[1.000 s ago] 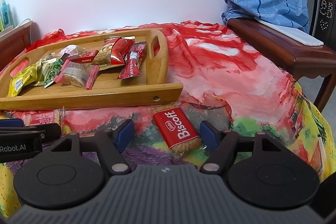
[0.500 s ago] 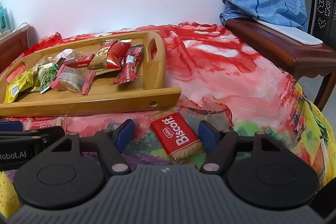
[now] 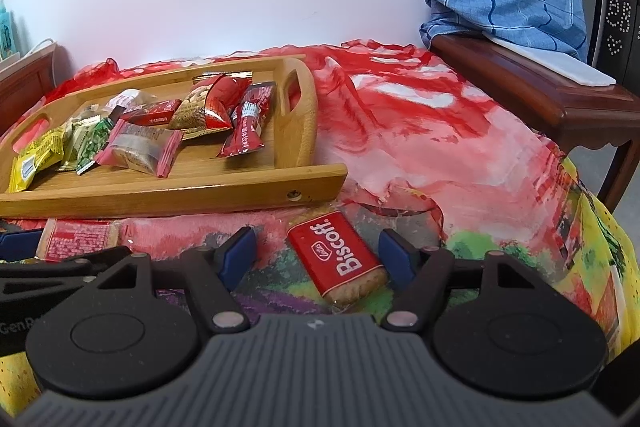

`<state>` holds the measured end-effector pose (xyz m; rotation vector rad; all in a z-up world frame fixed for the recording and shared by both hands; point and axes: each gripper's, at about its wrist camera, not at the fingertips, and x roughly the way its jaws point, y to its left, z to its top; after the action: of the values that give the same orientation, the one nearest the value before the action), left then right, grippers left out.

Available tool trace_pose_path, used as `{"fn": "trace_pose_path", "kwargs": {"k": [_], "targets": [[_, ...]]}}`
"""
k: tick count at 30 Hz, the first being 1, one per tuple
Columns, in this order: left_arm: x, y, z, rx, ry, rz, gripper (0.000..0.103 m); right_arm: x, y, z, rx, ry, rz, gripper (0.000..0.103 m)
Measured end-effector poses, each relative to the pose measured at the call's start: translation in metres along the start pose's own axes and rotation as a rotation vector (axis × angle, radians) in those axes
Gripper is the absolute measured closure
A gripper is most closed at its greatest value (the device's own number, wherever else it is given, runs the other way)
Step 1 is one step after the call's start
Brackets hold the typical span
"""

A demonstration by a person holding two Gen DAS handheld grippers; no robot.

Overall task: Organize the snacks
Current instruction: 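Grasp red wrapped cookie with left tool while right tool grasps red Biscoff biscuit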

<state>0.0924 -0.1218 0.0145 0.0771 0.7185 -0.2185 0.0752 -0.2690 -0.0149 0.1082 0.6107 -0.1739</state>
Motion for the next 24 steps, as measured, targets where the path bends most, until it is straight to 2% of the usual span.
{"fn": "trace_pose_path", "kwargs": {"k": [2,3,8,15,17,24], "targets": [[-0.004,0.000,0.000,0.004,-0.007,-0.003,0.050,0.000,0.000,0.000,-0.001,0.001,0.001,0.027],[-0.006,0.001,0.001,0.006,-0.010,-0.003,0.059,-0.001,0.001,0.000,-0.001,0.000,0.002,0.030],[-0.013,0.004,0.003,-0.003,-0.020,-0.012,0.068,-0.003,0.002,-0.001,-0.010,-0.010,0.011,0.039],[-0.025,0.010,0.004,-0.021,-0.034,-0.017,0.078,-0.008,0.002,-0.002,-0.006,-0.025,0.025,0.053],[-0.029,0.013,0.004,-0.026,-0.039,-0.012,0.080,-0.009,0.001,-0.002,0.001,-0.033,0.032,0.062],[-0.045,0.026,0.003,-0.056,-0.045,-0.003,0.087,-0.016,0.008,-0.004,-0.028,-0.054,0.096,0.070]]}}
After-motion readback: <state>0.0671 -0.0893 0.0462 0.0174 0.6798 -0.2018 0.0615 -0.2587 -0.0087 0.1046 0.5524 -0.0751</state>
